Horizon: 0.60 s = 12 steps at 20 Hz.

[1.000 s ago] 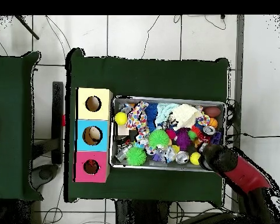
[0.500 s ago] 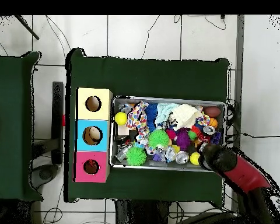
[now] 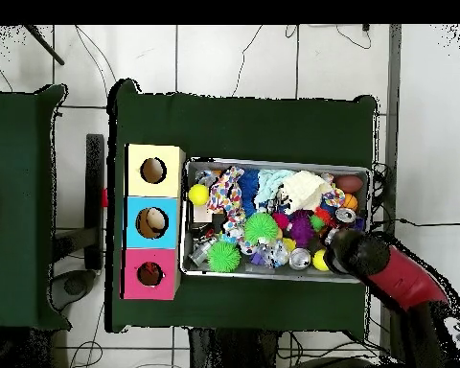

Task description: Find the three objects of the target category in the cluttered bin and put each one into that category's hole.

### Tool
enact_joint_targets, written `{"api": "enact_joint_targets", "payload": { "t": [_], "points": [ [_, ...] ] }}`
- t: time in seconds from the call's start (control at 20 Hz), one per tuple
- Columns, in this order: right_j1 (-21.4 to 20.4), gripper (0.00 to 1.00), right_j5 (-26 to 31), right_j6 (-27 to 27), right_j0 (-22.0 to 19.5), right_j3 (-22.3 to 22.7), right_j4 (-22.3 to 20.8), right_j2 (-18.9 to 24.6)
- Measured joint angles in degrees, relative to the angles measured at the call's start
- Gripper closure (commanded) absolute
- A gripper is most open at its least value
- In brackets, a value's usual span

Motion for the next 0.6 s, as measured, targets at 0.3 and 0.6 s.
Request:
{"api": "enact_joint_targets", "payload": {
  "t": [0.3, 0.6],
  "points": [
    [-2.1, 0.00, 3.0, 0.0, 0.7, -1.2, 0.0, 0.0],
    [1.5, 0.00, 0.1, 0.0, 0.8, -4.8, 0.0, -1.3]
  ]
}}
